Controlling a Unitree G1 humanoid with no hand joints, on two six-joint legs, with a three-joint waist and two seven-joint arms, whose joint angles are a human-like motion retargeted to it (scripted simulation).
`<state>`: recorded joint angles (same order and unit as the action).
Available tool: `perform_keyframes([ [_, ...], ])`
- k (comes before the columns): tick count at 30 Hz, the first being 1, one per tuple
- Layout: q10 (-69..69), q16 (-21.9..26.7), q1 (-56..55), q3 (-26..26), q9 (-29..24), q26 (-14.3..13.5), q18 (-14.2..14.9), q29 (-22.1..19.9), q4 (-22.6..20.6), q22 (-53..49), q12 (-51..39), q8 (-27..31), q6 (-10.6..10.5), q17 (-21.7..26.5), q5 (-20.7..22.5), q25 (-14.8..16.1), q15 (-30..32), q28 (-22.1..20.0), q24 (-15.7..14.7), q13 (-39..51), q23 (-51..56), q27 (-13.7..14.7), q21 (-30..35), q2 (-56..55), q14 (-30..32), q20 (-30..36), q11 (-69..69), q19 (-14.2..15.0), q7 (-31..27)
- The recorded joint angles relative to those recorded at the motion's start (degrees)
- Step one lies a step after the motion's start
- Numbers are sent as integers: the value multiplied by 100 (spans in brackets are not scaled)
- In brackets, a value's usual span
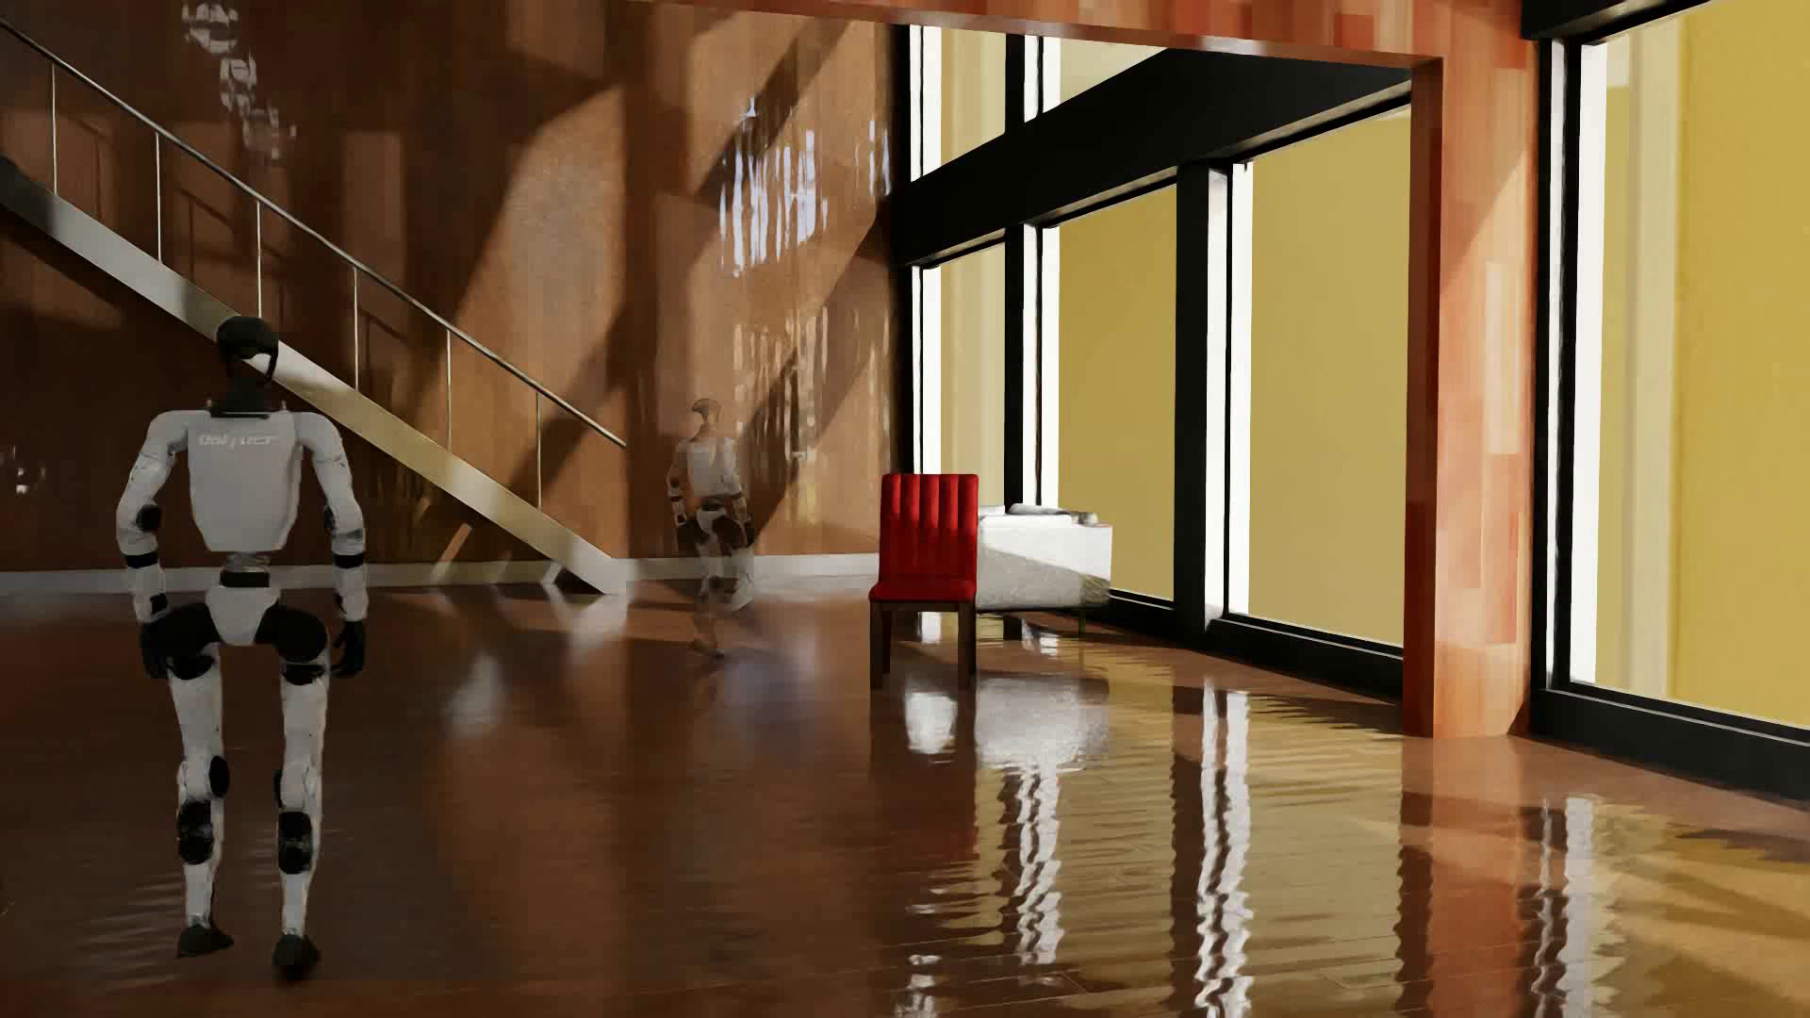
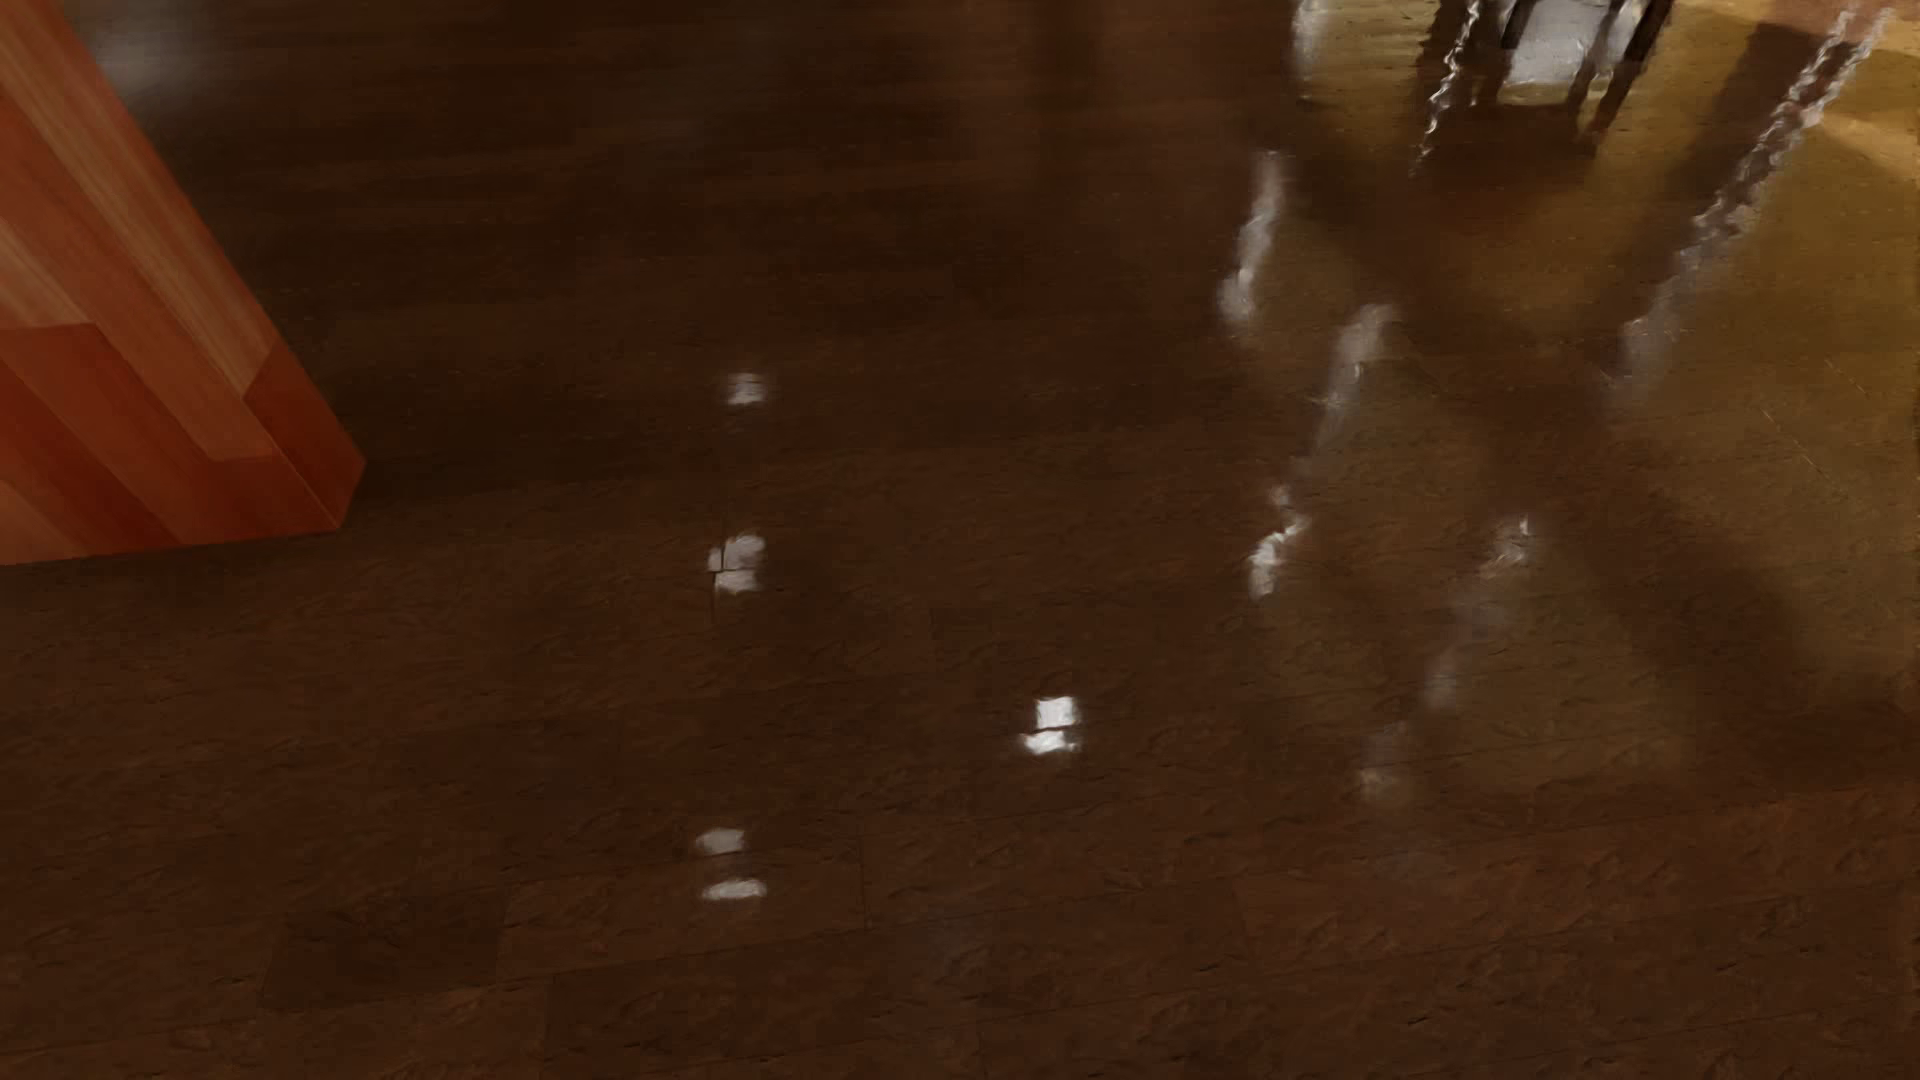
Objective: Walk towards the sofa
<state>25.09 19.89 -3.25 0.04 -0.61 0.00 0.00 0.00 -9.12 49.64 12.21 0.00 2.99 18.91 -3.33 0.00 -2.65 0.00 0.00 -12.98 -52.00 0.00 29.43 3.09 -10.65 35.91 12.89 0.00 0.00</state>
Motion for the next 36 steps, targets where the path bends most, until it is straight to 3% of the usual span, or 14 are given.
perform_keyframes([
  [2,109,-9,-106,40,8,0,0,0,-15,-18,-17,0,-55,22,13,0,197,0,0,-21,-42,0,-59,-41,266,39,-166,0,0],
  [4,201,22,-112,-114,17,0,0,0,-44,-137,25,0,-103,53,113,0,-1300,0,0,-93,-59,0,-36,-108,327,110,1460,0,0],
  [8,355,180,366,-459,-431,0,0,0,-206,-635,-44,0,31,36,-51,0,-1591,0,0,-233,177,0,-372,-1464,18,-93,3873,0,0],
  [11,108,37,809,-1149,-481,0,0,0,56,-834,-287,0,-168,108,-34,0,-1470,0,0,-419,199,0,-370,-2453,-639,-265,4160,0,0],
  [17,-241,235,2122,-1530,-614,0,0,0,191,-1169,-740,0,-135,93,-338,0,-489,0,0,-584,-360,0,-131,-3723,-1852,-77,2475,0,0],
  [20,-112,160,2536,-1833,-528,0,0,0,431,-900,-695,0,-214,106,-354,0,-674,0,0,-650,-571,0,-147,-3960,-1363,-38,3087,0,0],
  [22,738,88,2352,-1884,-481,0,0,0,642,-448,-492,0,-409,116,-158,0,-925,0,0,-592,-754,0,-29,-3872,65,247,3752,0,0],
  [24,2760,56,1461,-1587,-467,0,0,0,662,50,-293,0,-275,52,59,0,-1366,0,0,-497,-745,0,-42,-3317,1780,371,3867,0,0],
  [27,5232,84,-377,-797,-621,0,0,0,598,59,119,0,-92,43,281,0,-1775,0,0,-337,-171,0,-56,-1979,1630,183,3381,0,0],
  [31,2133,200,-2065,360,-716,0,0,0,447,74,415,0,215,162,205,0,-1778,0,0,-121,693,0,-303,110,2535,272,1890,0,0],
  [32,1155,202,-2328,567,-657,0,0,0,475,52,445,0,234,232,169,0,-1915,0,0,-42,899,0,-354,509,2229,254,1677,0,0],
  [34,205,246,-2688,849,-598,0,0,0,557,-17,536,0,268,339,89,0,-2207,0,0,163,1104,0,-362,1204,105,262,1549,0,0],
  [35,439,225,-2740,970,-576,0,0,0,741,-7,516,0,296,330,97,0,-2186,0,0,310,1125,0,-434,1258,77,161,1614,0,0],
  [36,413,232,-2936,1149,-616,0,0,0,604,40,586,0,311,306,-10,0,-2071,0,0,265,1021,0,-495,1580,1076,223,1781,0,0],
])
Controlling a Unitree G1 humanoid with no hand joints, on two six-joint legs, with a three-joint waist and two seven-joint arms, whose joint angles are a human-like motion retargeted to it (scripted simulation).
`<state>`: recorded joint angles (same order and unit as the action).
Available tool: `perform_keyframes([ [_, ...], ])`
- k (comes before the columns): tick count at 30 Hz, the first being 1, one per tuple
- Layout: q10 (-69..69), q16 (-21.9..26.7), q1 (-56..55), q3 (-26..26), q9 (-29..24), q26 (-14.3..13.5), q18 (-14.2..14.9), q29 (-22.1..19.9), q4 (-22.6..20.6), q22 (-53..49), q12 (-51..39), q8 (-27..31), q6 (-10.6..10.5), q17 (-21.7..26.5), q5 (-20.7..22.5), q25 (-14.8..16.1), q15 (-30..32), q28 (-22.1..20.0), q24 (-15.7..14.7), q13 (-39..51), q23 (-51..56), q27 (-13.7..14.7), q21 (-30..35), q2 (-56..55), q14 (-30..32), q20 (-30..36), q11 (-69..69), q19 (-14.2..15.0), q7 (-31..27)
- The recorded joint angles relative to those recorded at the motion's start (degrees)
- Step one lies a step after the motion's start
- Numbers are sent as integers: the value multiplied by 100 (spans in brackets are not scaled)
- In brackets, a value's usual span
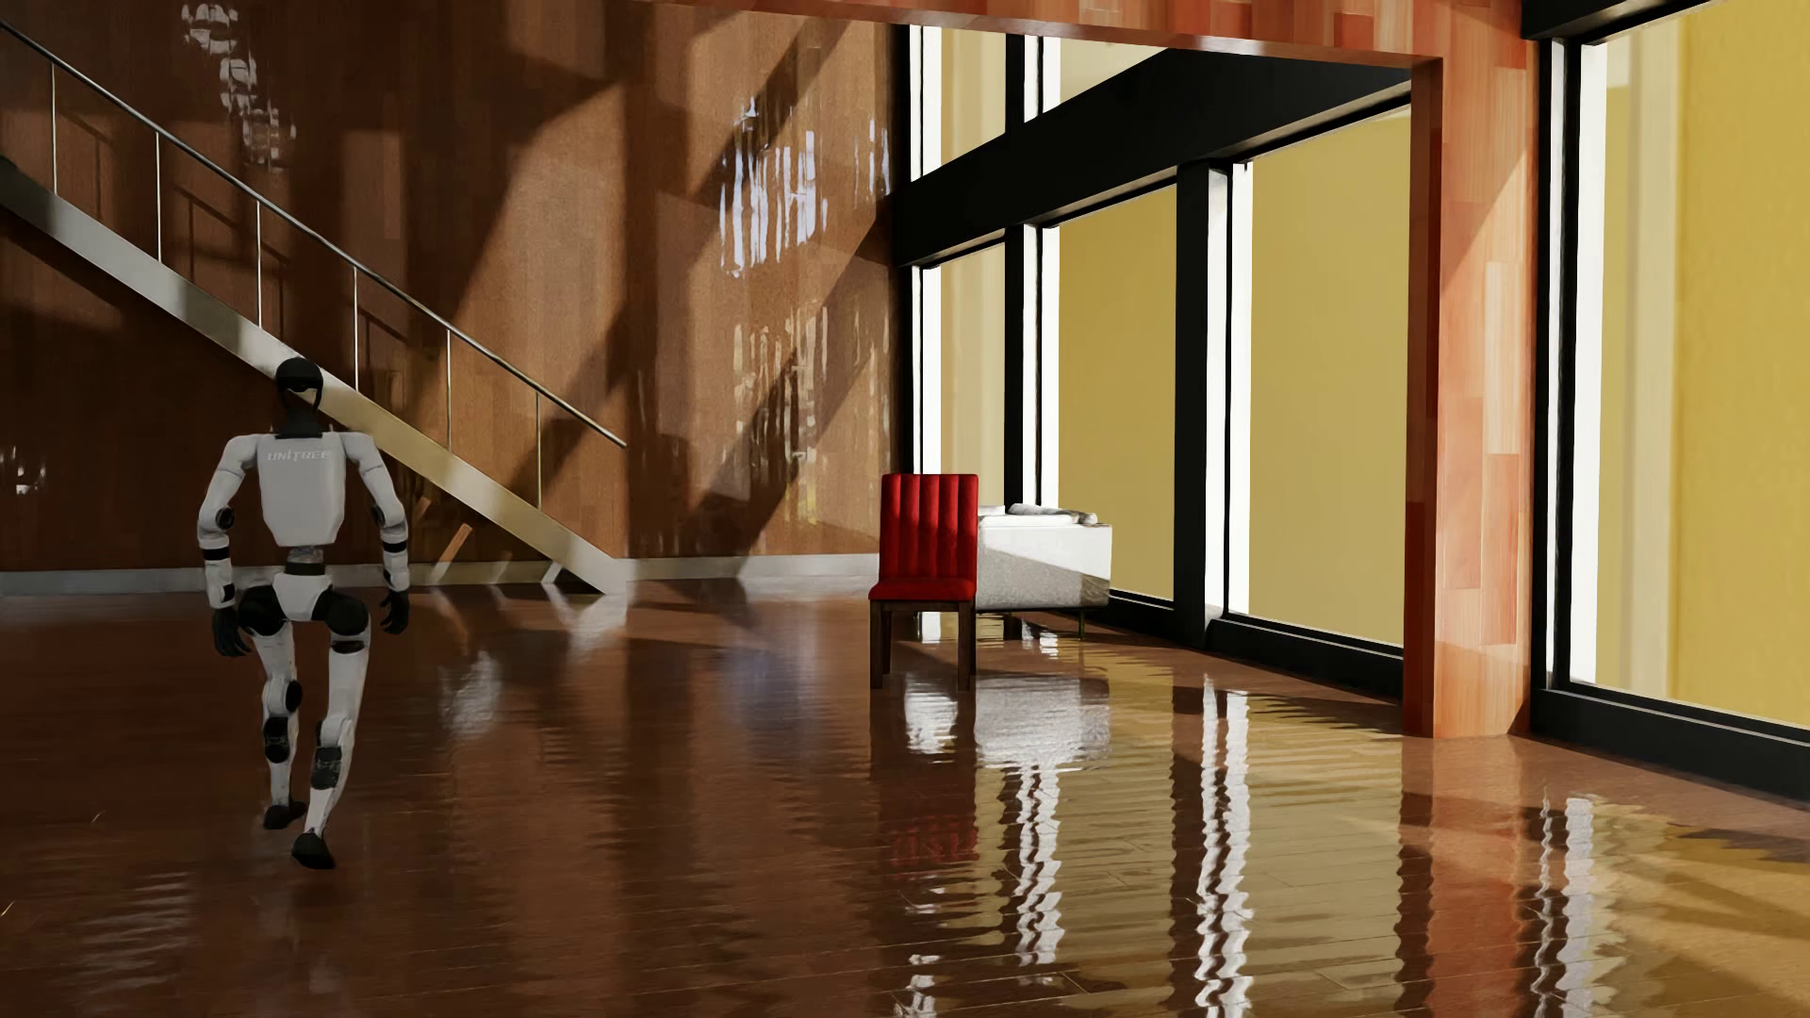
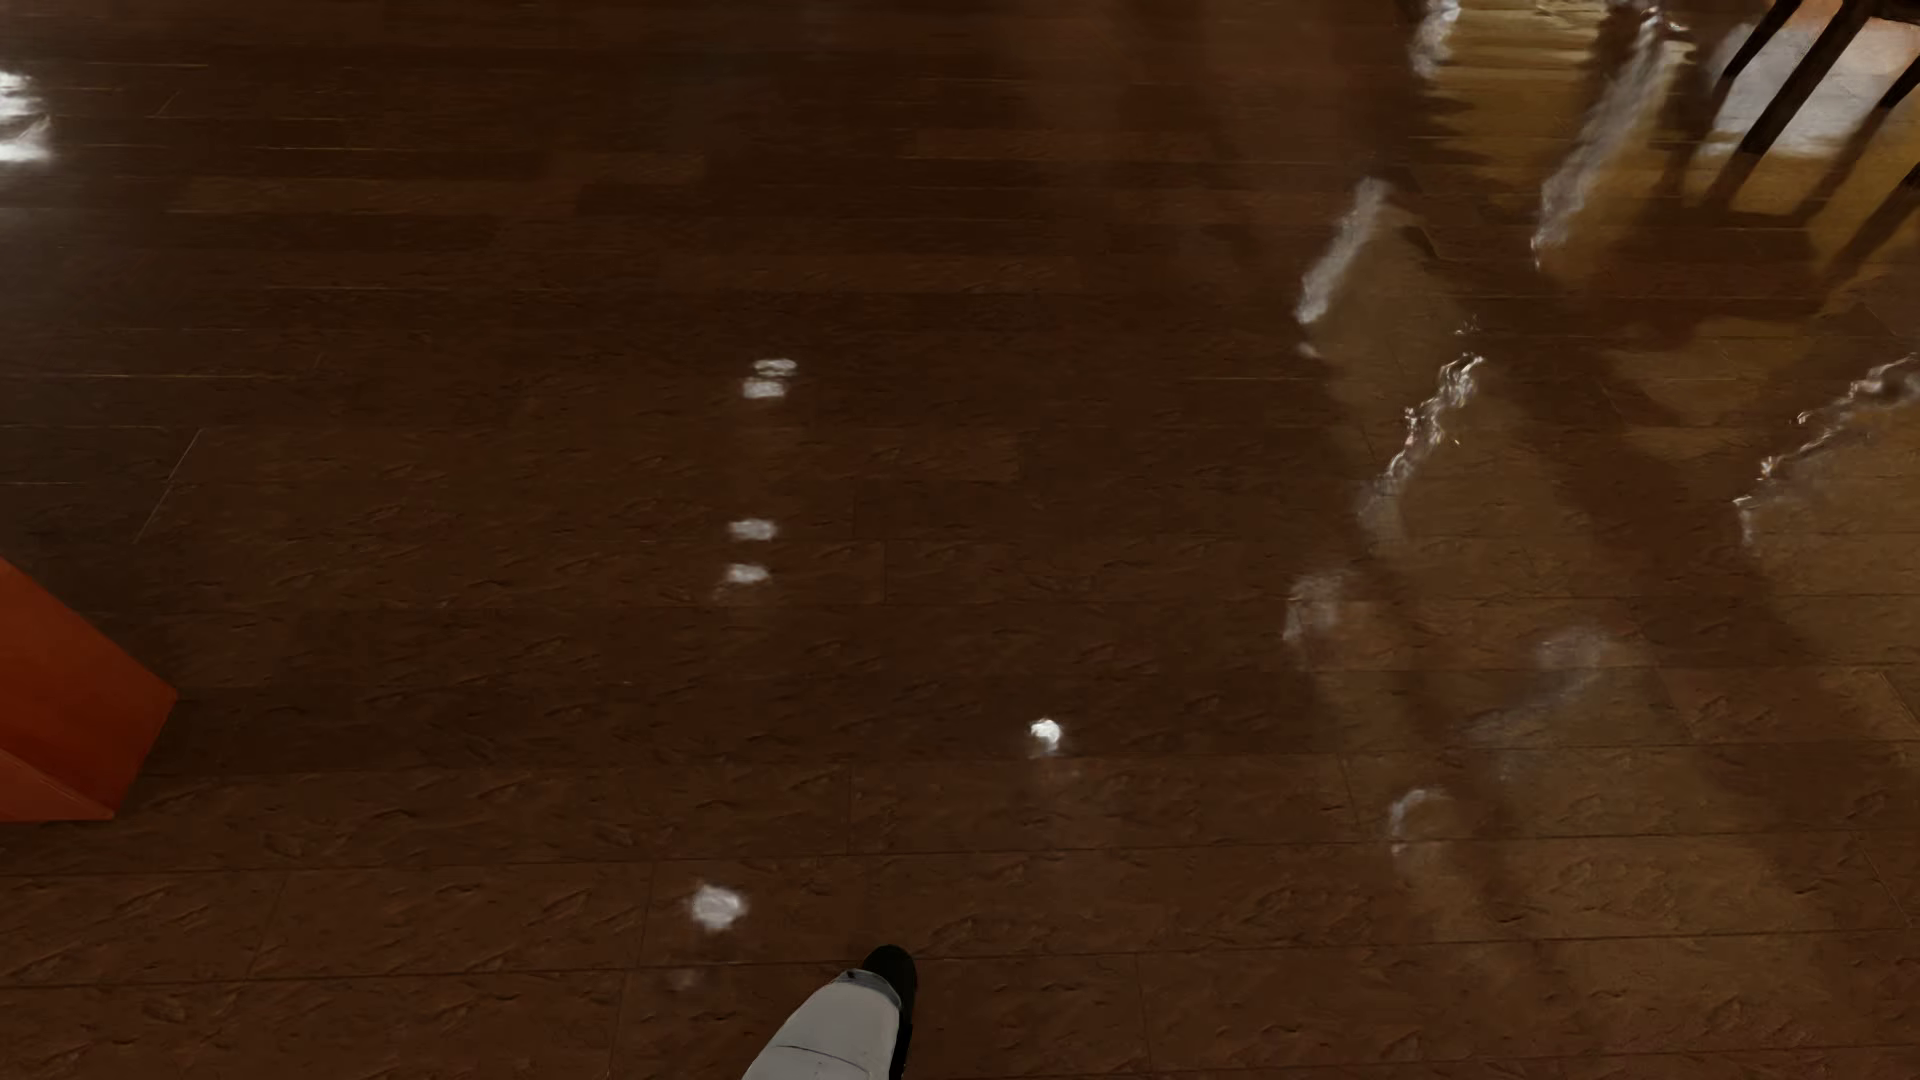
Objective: Walk towards the sofa
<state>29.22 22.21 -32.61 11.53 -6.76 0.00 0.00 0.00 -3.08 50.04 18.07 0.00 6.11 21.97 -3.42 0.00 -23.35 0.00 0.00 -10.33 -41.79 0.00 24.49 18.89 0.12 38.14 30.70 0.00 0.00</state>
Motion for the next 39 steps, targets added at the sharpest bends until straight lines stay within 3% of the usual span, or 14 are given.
perform_keyframes([
  [2,951,-56,-250,8,131,0,0,0,-236,195,-14,0,258,-163,-357,0,1370,0,0,-122,-298,0,-175,-209,1649,-2,973,0,0],
  [4,1305,-104,244,-438,238,0,0,0,-706,343,-143,0,268,-157,-486,0,2712,0,0,-327,-638,0,74,-1174,1460,160,3132,0,0],
  [8,379,-88,2476,-1676,209,0,0,0,-847,152,-546,0,-80,-171,-402,0,758,0,0,-708,-798,0,108,-3372,-242,-267,4361,0,0],
  [13,-565,309,4809,-2648,247,0,0,0,-418,-1108,-1071,0,-290,-119,-521,0,1395,0,0,-978,-890,0,21,-4565,-2236,-691,87,0,0],
  [14,-550,323,5064,-2748,325,0,0,0,-375,-1114,-1214,0,-269,-114,-656,0,2958,0,0,-999,-971,0,60,-4687,-2297,-685,-2086,0,0],
  [16,-247,256,5566,-3026,285,0,0,0,49,-1225,-1181,0,-347,-149,-672,0,1109,0,0,-1055,-1132,0,77,-4954,-1770,-1056,422,0,0],
  [17,223,179,5544,-3080,431,0,0,0,246,-1111,-1011,0,-413,-188,-607,0,1450,0,0,-1104,-1309,0,111,-5120,-1043,-1040,1054,0,0],
  [20,3708,-96,4253,-2791,298,0,0,0,585,-358,-663,0,-678,-258,304,0,935,0,0,-1045,-1529,0,-31,-4446,1421,-1031,1948,0,0],
  [23,4946,-167,2448,-1795,142,0,0,0,32,-201,-424,0,-363,-224,461,0,722,0,0,-903,-928,0,-16,-2719,456,-572,1042,0,0],
  [26,1905,-236,1305,-902,98,0,0,0,-248,217,-47,0,-72,-139,250,0,566,0,0,-756,-133,0,-237,-1094,1374,-398,79,0,0],
  [29,-262,-215,542,-440,259,0,0,0,112,217,126,0,-182,15,230,0,84,0,0,-303,247,0,-499,-292,-1551,-277,-40,0,0],
  [31,-210,-145,279,-122,204,0,0,0,224,193,256,0,-81,-21,-41,0,453,0,0,-185,135,0,-717,198,-1117,-182,213,0,0],
  [34,1137,-127,117,-351,382,0,0,0,-419,528,255,0,374,-137,-598,0,2959,0,0,-445,-526,0,-514,-426,1399,-247,2456,0,0],
  [39,87,105,2930,-1931,132,0,0,0,-828,-157,-331,0,315,-24,-185,0,892,0,0,-1065,-826,0,-22,-3390,-304,-733,4650,0,0],
])
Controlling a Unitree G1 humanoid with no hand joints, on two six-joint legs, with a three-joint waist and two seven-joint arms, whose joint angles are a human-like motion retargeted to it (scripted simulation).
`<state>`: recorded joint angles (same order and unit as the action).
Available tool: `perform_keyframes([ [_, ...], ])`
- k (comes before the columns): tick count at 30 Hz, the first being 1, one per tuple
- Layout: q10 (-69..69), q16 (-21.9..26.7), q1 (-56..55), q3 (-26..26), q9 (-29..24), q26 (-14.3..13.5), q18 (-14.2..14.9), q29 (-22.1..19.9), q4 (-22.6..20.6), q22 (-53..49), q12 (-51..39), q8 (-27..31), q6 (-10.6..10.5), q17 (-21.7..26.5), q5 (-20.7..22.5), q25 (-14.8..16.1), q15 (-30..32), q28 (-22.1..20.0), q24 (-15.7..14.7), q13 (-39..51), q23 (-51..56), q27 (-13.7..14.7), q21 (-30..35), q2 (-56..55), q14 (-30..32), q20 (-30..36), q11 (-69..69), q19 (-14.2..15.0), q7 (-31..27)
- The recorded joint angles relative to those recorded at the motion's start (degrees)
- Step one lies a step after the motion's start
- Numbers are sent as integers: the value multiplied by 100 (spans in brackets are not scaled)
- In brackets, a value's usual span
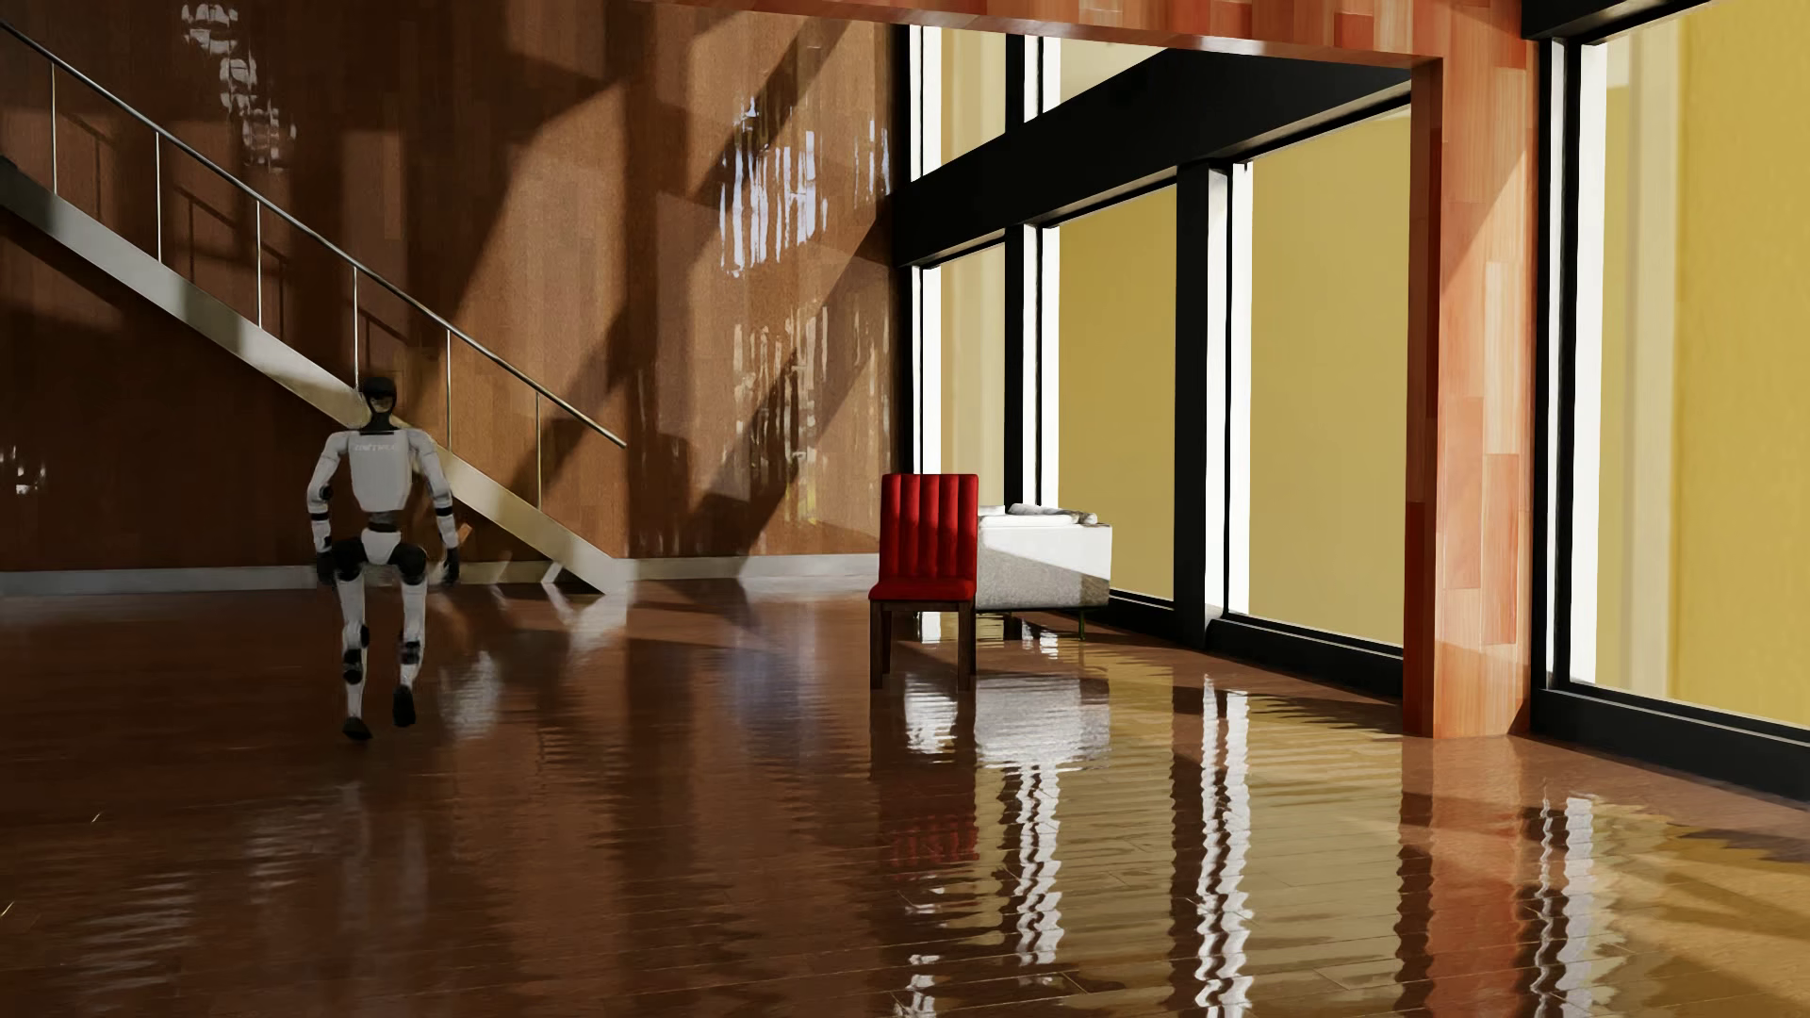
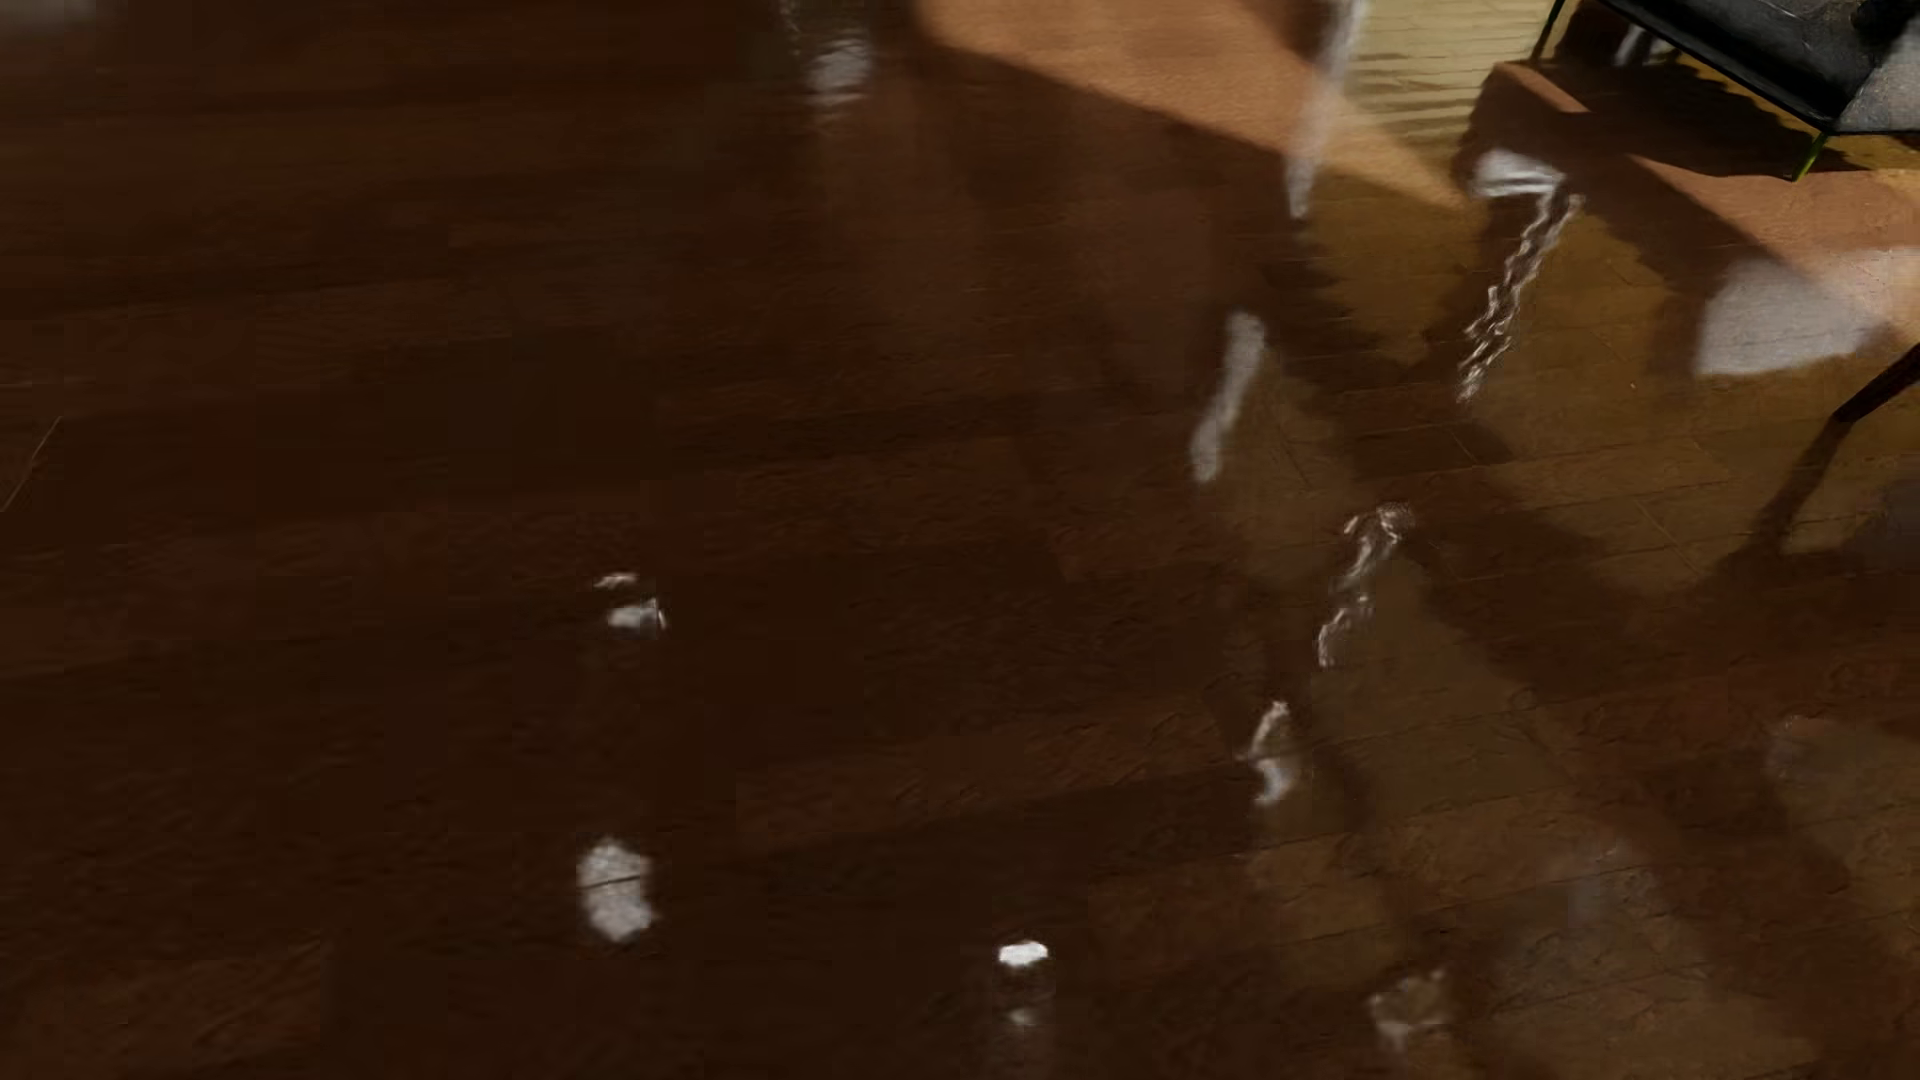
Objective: Walk towards the sofa
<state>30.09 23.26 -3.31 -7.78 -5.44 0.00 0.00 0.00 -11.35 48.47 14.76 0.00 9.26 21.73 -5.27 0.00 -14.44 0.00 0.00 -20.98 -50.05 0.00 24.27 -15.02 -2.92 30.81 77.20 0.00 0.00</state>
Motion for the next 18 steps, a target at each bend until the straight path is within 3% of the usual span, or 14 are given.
perform_keyframes([
  [2,-620,96,1203,-601,30,0,0,0,237,-547,-172,0,-130,90,42,0,163,0,0,-317,-198,0,-9,-738,-1181,-314,-1708,0,0],
  [4,-556,180,1906,-984,214,0,0,0,334,-1051,-506,0,-124,162,-125,0,282,0,0,-495,-499,0,-1,-1152,-2062,-552,-3939,0,0],
  [5,-550,214,2144,-1094,299,0,0,0,371,-1220,-656,0,-92,167,-172,0,889,0,0,-567,-654,0,55,-1185,-2208,-710,-4672,0,0],
  [6,-650,210,2271,-1086,406,0,0,0,359,-1300,-783,0,-49,170,-191,0,3660,0,0,-636,-786,0,32,-1367,-2079,-816,-6984,0,0],
  [7,-549,194,2485,-1040,353,0,0,0,449,-1366,-783,0,-23,162,-109,0,1186,0,0,-673,-957,0,60,-1546,-1660,-930,-4730,0,0],
  [8,-96,123,2629,-1000,299,0,0,0,608,-1287,-668,0,-53,177,17,0,20,0,0,-656,-1137,0,176,-1618,-956,-1065,-3992,0,0],
  [9,920,-7,2279,-900,364,0,0,0,849,-1002,-567,0,-128,139,119,0,175,0,0,-668,-1200,0,41,-1858,-41,-1105,-3271,0,0],
  [10,2268,-94,1957,-791,193,0,0,0,1094,-526,-449,0,-176,129,430,0,-87,0,0,-520,-1299,0,125,-1644,537,-1042,-2610,0,0],
  [12,5253,-38,427,-460,94,0,0,0,1062,216,-348,0,-29,81,961,0,-286,0,0,-184,-838,0,348,-810,302,-492,-2875,0,0],
  [13,5813,4,-223,-46,77,0,0,0,960,424,-210,0,128,27,1089,0,-68,0,0,-138,-412,0,253,-214,210,-131,-3249,0,0],
  [15,5113,-74,-1393,640,79,0,0,0,723,718,236,0,317,-52,1142,0,341,0,0,90,361,0,59,1087,731,0,-4139,0,0],
  [17,2754,-117,-2126,1316,98,0,0,0,695,690,654,0,388,-83,902,0,755,0,0,339,968,0,-9,2087,1752,147,-4742,0,0],
  [18,1567,-185,-2415,1481,151,0,0,0,758,697,833,0,345,-42,738,0,853,0,0,465,1271,0,-41,2487,1928,133,-4922,0,0],
])
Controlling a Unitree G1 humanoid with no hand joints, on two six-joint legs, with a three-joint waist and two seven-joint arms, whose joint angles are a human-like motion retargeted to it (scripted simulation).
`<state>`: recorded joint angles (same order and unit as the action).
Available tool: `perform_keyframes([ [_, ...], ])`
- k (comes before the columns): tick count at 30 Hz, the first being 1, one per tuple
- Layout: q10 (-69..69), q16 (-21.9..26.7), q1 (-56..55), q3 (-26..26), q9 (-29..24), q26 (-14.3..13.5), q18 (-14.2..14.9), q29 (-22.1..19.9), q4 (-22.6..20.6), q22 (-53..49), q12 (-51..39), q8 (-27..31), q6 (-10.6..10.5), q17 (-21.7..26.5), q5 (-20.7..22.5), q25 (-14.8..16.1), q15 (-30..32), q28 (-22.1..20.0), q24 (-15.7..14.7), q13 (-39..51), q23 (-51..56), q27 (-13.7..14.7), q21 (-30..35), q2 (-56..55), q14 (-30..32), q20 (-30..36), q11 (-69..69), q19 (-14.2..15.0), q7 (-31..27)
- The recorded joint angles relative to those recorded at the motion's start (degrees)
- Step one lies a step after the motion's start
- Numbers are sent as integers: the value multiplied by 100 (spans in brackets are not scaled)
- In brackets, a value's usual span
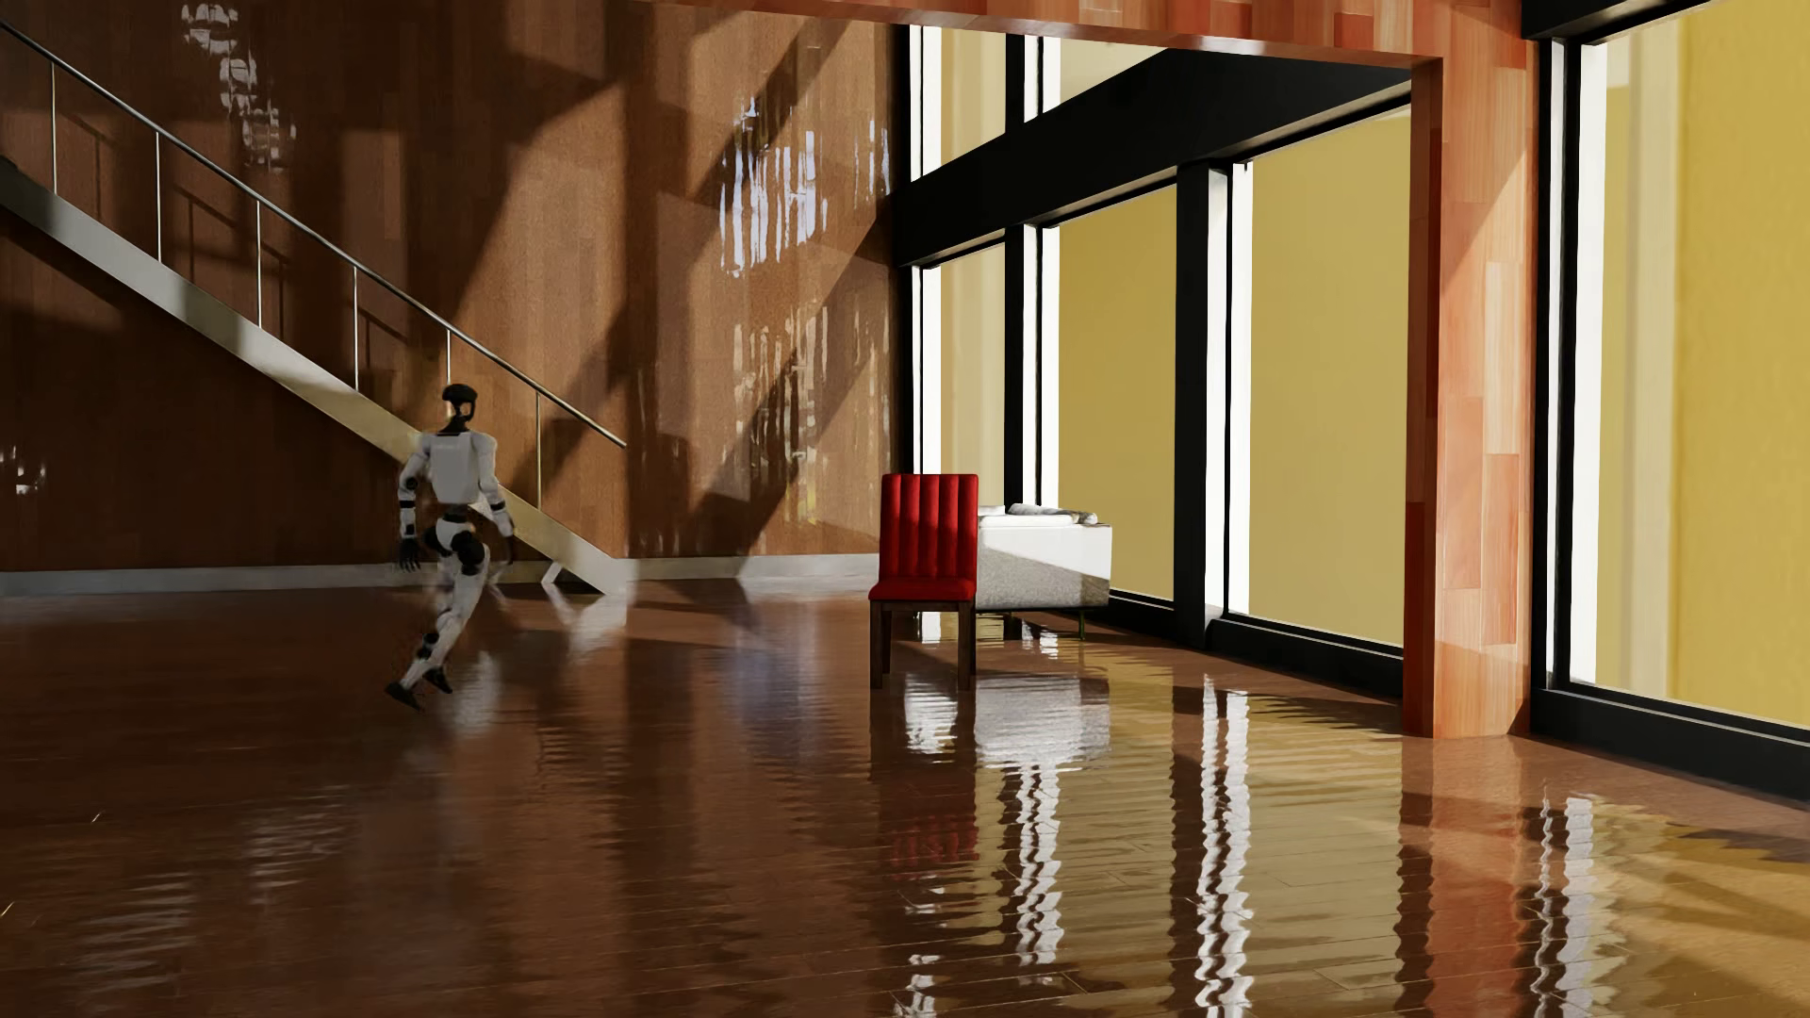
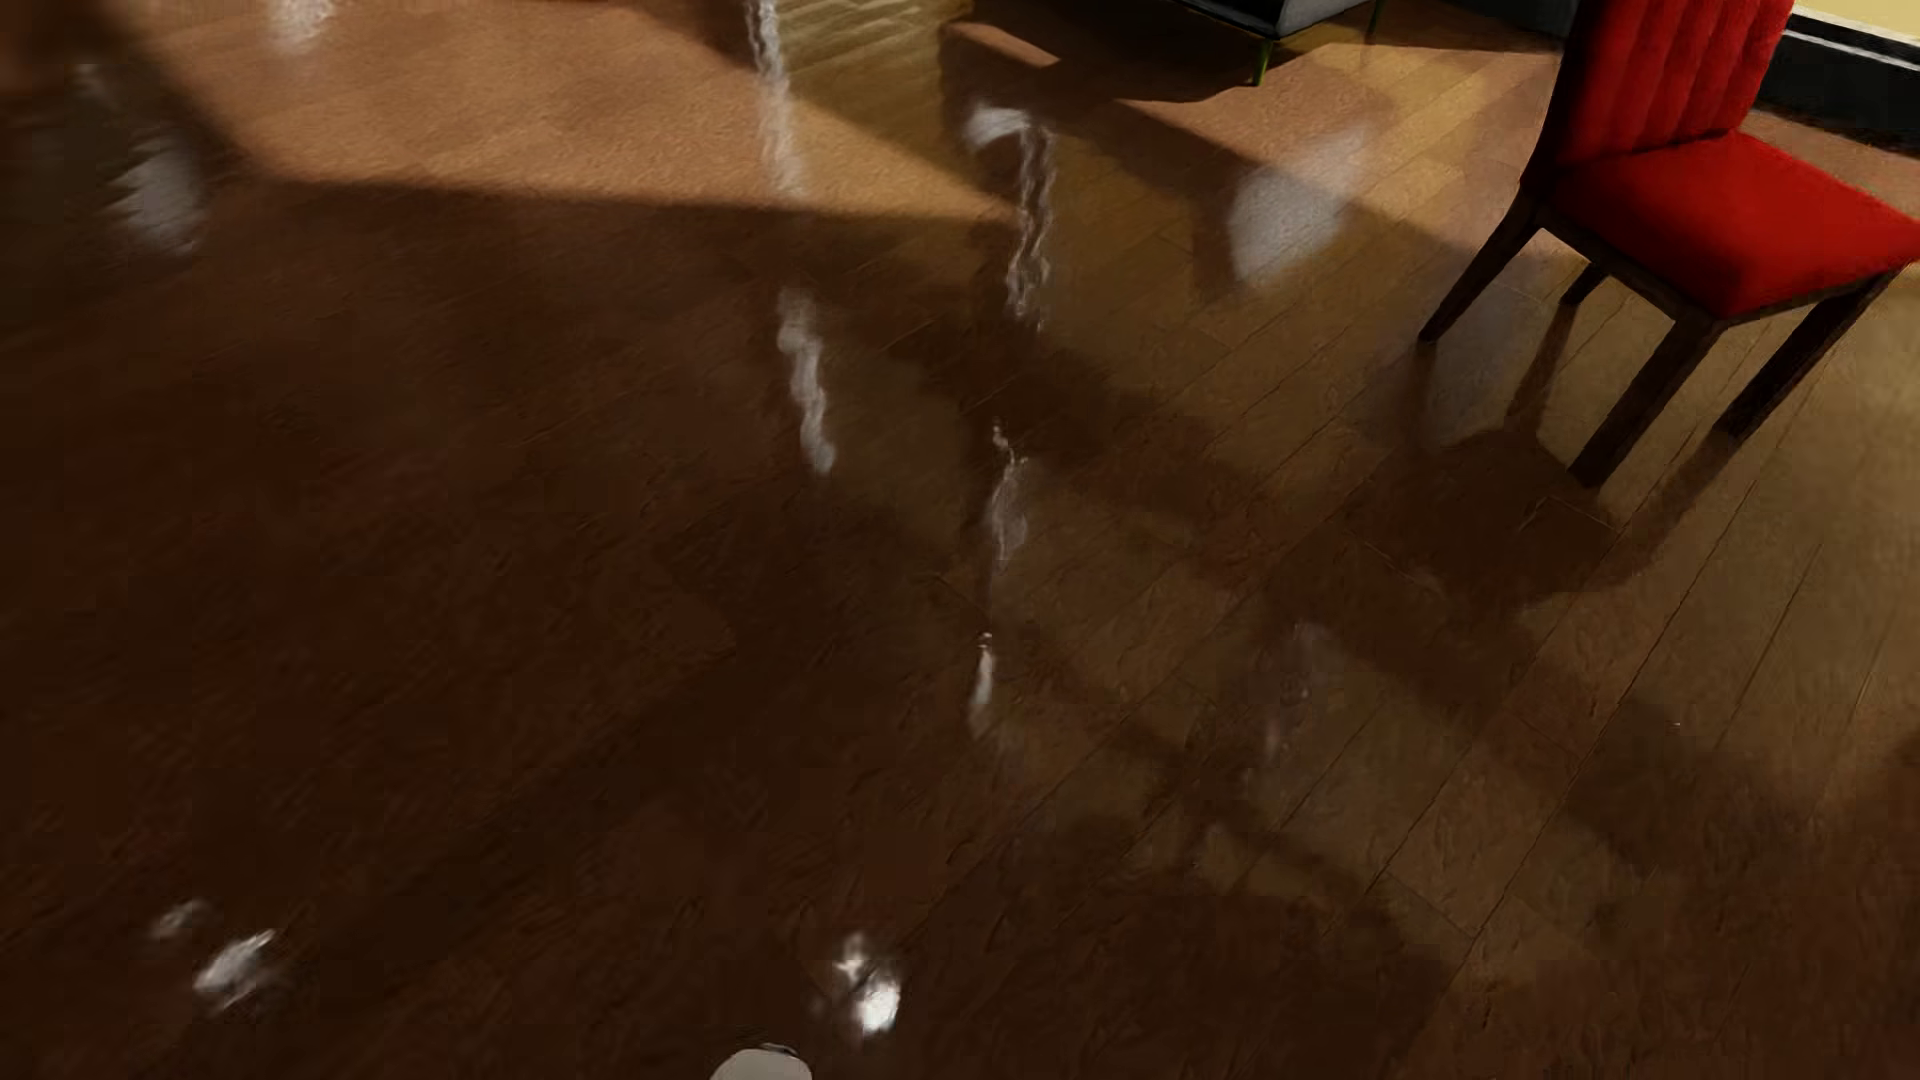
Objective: Walk towards the sofa
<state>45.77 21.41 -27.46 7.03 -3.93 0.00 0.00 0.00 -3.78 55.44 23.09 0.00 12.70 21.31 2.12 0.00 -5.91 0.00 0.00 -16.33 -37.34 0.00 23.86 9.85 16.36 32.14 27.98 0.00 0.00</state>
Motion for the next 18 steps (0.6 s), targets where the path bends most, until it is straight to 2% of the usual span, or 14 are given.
perform_keyframes([
  [1,-1052,-46,-170,30,50,0,0,0,116,-100,144,0,-129,97,-132,0,222,0,0,106,346,0,-16,438,-719,48,-57,0,0],
  [3,-1986,-152,-612,287,180,0,0,0,392,-16,139,0,-259,238,-534,0,762,0,0,164,968,0,-220,761,-3047,-6,9,0,0],
  [4,-1906,-121,-720,472,131,0,0,0,436,-65,126,0,-249,230,-791,0,1283,0,0,173,1040,0,-303,976,-3203,-77,112,0,0],
  [5,-1669,-72,-900,502,187,0,0,0,346,-7,62,0,-204,166,-937,0,1877,0,0,118,890,0,-332,1117,-2513,-93,258,0,0],
  [6,-1311,-24,-1118,391,342,0,0,0,131,59,-34,0,-127,89,-1078,0,2732,0,0,-3,622,0,-352,1029,-1296,-98,666,0,0],
  [7,-675,1,-1276,209,455,0,0,0,-119,168,-145,0,-29,-11,-1169,0,3534,0,0,-99,170,0,-323,648,-485,-148,1454,0,0],
  [8,-131,70,-1018,35,296,0,0,0,-395,218,-331,0,57,-72,-1215,0,3335,0,0,-119,-281,0,-222,174,-490,-147,2589,0,0],
  [10,-444,170,382,-391,-28,0,0,0,-787,172,-812,0,-19,-84,-1054,0,541,0,0,-49,-995,0,174,-1127,-920,-287,4746,0,0],
  [11,-799,218,1095,-703,-30,0,0,0,-786,86,-1036,0,-182,-39,-902,0,-495,0,0,-160,-1160,0,239,-1856,-1316,-263,5110,0,0],
  [12,-1245,385,2052,-1072,-206,0,0,0,-686,-412,-1101,0,-332,52,-768,0,-1021,0,0,-275,-1295,0,362,-2212,-1755,-221,4787,0,0],
  [14,-1974,464,3338,-1736,-216,0,0,0,-481,-800,-1459,0,-563,201,-751,0,-1112,0,0,-558,-1491,0,214,-3110,-2681,-582,3305,0,0],
  [16,-2320,571,4193,-2234,-136,0,0,0,-316,-1213,-1992,0,-642,283,-904,0,-704,0,0,-680,-1694,0,54,-3619,-3484,-812,1057,0,0],
  [17,-2303,629,4461,-2422,-46,0,0,0,-308,-1345,-2250,0,-606,309,-1034,0,-686,0,0,-736,-1790,0,-18,-3813,-3675,-869,131,0,0],
  [18,-2249,658,4744,-2580,-7,0,0,0,-185,-1517,-2395,0,-646,329,-1147,0,-816,0,0,-806,-1878,0,-106,-4021,-3716,-990,-83,0,0],
])
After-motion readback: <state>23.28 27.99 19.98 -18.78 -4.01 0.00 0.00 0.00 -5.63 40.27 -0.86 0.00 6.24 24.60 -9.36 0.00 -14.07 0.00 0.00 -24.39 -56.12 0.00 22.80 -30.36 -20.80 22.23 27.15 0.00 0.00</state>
